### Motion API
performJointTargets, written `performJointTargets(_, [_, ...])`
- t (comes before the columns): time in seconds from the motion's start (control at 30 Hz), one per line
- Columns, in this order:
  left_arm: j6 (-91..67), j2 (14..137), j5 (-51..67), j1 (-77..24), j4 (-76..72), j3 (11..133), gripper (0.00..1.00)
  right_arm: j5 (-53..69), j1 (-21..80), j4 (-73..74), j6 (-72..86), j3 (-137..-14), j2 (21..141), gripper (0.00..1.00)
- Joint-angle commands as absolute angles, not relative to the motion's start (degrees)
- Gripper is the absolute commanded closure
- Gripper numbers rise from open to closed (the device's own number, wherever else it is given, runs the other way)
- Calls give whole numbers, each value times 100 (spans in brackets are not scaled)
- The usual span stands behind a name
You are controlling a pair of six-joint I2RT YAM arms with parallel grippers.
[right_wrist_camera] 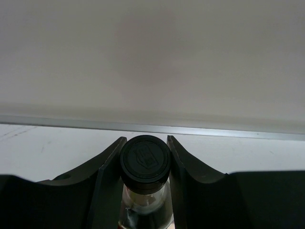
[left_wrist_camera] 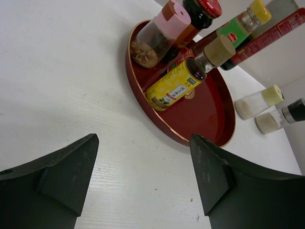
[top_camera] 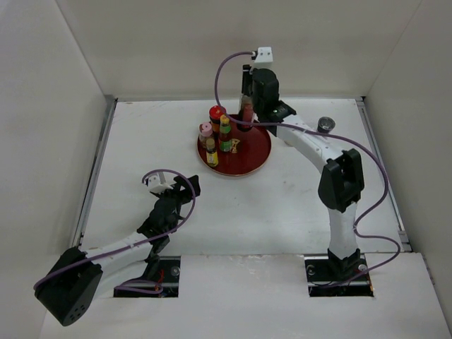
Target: Organize the condiment bottles
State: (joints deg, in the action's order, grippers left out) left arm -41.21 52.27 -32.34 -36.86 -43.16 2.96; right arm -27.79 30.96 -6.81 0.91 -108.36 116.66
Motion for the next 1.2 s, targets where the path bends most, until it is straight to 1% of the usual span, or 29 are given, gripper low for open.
performJointTargets(0.0, [-4166, 5159, -3217, -3704, -4597, 308, 24, -2786, 3133, -1441, 9, -11417, 11636, 69])
performJointTargets(0.53, [-4175, 5344, -3155, -3705, -4702, 369, 24, -2865, 3256, -1600, 141, -11206, 11979, 69])
performJointTargets(0.73, [-4175, 5300, -3155, -3704, -4702, 352, 24, -2900, 3335, -1661, 193, -10952, 12094, 65])
performJointTargets(1.0, [-4166, 5291, -3120, -3722, -4711, 343, 24, -2953, 3406, -1907, 246, -10477, 12041, 62])
performJointTargets(1.03, [-4166, 5326, -3120, -3713, -4711, 360, 24, -2953, 3406, -1925, 255, -10433, 12024, 61])
performJointTargets(1.07, [-4166, 5344, -3120, -3705, -4711, 360, 24, -2953, 3406, -1942, 264, -10389, 11997, 57])
performJointTargets(1.17, [-4166, 5291, -3111, -3704, -4711, 352, 24, -2979, 3423, -2004, 325, -10196, 11866, 38])
